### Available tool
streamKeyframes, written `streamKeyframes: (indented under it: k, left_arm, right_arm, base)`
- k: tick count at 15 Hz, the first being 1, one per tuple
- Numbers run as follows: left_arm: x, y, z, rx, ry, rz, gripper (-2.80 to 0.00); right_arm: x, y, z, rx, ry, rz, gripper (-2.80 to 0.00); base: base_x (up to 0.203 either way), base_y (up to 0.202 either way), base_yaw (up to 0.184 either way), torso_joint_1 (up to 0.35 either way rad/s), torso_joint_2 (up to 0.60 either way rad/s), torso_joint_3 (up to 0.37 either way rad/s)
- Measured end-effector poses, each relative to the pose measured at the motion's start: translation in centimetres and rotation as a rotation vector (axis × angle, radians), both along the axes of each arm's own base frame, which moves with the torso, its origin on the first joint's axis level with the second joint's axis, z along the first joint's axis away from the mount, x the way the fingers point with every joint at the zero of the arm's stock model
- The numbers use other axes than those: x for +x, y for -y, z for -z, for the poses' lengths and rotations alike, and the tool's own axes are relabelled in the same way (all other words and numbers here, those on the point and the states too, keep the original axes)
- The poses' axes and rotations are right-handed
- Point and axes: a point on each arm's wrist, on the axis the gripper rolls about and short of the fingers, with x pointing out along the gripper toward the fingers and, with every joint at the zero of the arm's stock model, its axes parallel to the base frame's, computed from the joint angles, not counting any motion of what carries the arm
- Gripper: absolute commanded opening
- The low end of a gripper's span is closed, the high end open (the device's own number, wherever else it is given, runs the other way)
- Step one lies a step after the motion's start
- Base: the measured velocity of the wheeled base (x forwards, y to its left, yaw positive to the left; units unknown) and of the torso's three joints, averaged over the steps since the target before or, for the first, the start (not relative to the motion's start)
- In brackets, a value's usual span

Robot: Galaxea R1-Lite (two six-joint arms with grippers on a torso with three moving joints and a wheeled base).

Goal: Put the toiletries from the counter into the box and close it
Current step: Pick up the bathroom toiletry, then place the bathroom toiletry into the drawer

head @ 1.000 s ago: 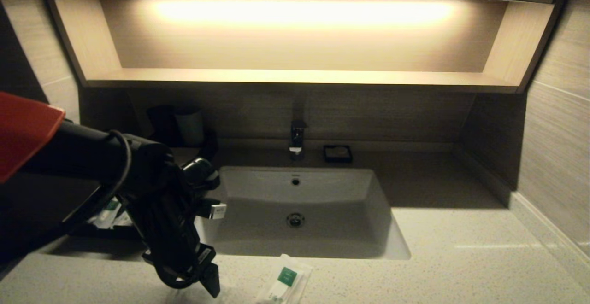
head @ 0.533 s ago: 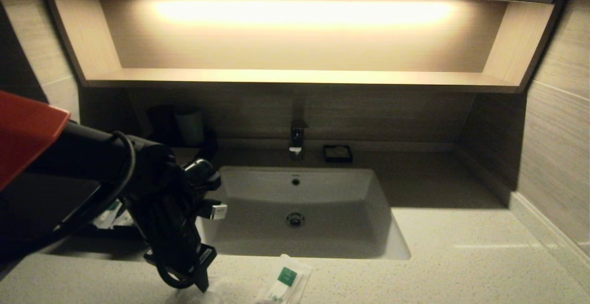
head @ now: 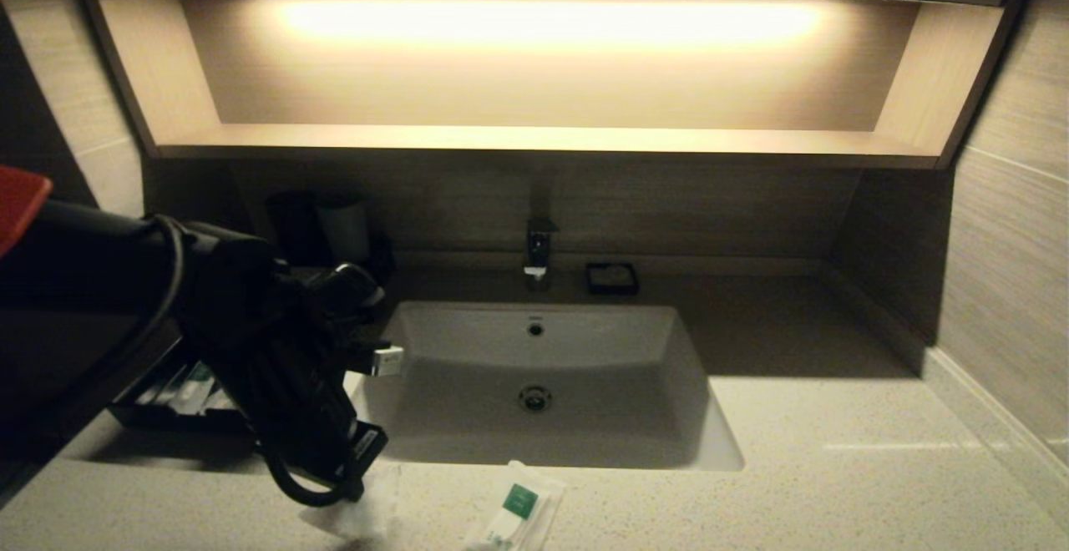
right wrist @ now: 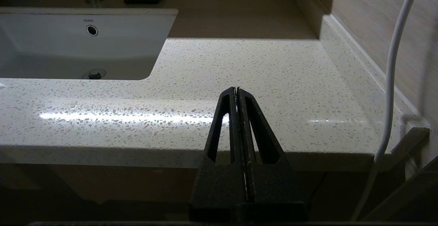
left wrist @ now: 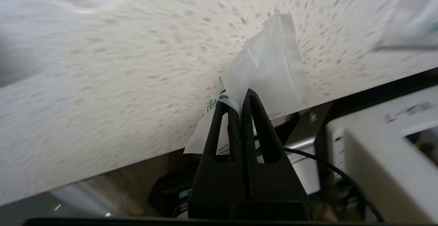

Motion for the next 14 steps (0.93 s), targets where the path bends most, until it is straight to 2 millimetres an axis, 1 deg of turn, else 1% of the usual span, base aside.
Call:
streamKeyframes:
  k: [2, 4, 6, 8, 9, 11, 14]
  left_arm:
    - [0.3, -1.5, -2.0, -0.029, 0.073, -0.067, -2.8]
    - [0.7, -3.6, -4.0, -0.052, 0.15, -0.15, -2.8]
    - [1.3, -6.2, -5.6, -0.064, 0.217, -0.247, -2.8]
    - [2.2, -8.8, -6.6, -0.068, 0.265, -0.348, -2.8]
    - [2.9, -9.9, -7.0, -0.073, 0.285, -0.402, -2.8]
    - [4.4, -11.2, -7.4, -0.087, 0.303, -0.501, -2.8]
    - [6.4, -11.9, -6.8, -0.104, 0.285, -0.613, -2.8]
  right_arm:
    - [0.0, 0.0, 0.0, 0.0, 0.0, 0.0, -2.8]
    - [0.0, 0.0, 0.0, 0.0, 0.0, 0.0, -2.8]
    - [0.0, 0.0, 0.0, 0.0, 0.0, 0.0, -2.8]
    - [0.0, 0.0, 0.0, 0.0, 0.0, 0.0, -2.8]
    - [0.0, 0.0, 0.0, 0.0, 0.0, 0.001, -2.8]
    - [0.0, 0.0, 0.0, 0.0, 0.0, -0.001, -2.8]
    - [0.0, 0.0, 0.0, 0.0, 0.0, -0.001, -2.8]
  base:
    - [0.0, 0.0, 0.0, 0.0, 0.0, 0.0]
    - [0.0, 0.0, 0.0, 0.0, 0.0, 0.0]
    - [0.0, 0.0, 0.0, 0.0, 0.0, 0.0]
    - [0.0, 0.0, 0.0, 0.0, 0.0, 0.0]
    - [0.0, 0.0, 0.0, 0.0, 0.0, 0.0]
    - [0.0, 0.0, 0.0, 0.0, 0.0, 0.0]
    - [0.0, 0.0, 0.0, 0.0, 0.0, 0.0]
